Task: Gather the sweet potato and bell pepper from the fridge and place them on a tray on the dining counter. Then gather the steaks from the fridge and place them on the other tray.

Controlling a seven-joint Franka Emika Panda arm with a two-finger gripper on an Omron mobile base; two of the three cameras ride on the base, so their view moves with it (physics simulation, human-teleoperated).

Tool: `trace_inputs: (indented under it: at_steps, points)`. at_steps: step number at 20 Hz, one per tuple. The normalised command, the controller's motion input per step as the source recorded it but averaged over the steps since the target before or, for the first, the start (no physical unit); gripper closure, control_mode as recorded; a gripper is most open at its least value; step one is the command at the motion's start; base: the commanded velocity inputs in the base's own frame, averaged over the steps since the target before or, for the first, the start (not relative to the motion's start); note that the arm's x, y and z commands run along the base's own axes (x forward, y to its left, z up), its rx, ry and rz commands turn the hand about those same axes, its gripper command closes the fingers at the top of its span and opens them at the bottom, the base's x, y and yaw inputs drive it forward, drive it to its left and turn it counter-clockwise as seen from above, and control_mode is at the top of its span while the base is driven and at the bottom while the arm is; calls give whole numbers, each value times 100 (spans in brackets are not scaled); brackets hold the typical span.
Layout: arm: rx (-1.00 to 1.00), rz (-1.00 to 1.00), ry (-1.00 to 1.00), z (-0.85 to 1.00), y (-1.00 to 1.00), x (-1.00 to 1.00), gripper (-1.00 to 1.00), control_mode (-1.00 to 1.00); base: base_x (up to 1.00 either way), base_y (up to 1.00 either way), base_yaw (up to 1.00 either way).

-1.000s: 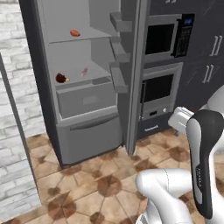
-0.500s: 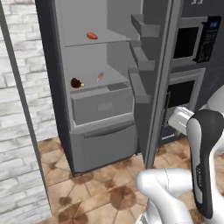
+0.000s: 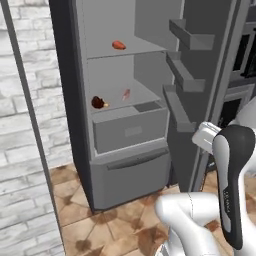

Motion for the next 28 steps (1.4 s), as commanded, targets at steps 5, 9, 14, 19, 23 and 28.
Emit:
trace_inputs:
  at_steps: [5,9,14,19,23,28]
  points:
    - [0,0,0,0,0,0,-100,100,49,21,0]
    - [0,0,0,0,0,0,-100,100,46,29,0]
    - [0,0,0,0,0,0,-100,100,47,25,0]
    - [0,0,0,0,0,0,-100,100,45,26,3]
    - [0,0,0,0,0,0,-100,100,33,17,7]
    - [0,0,0,0,0,0,-100,100,29,10,10]
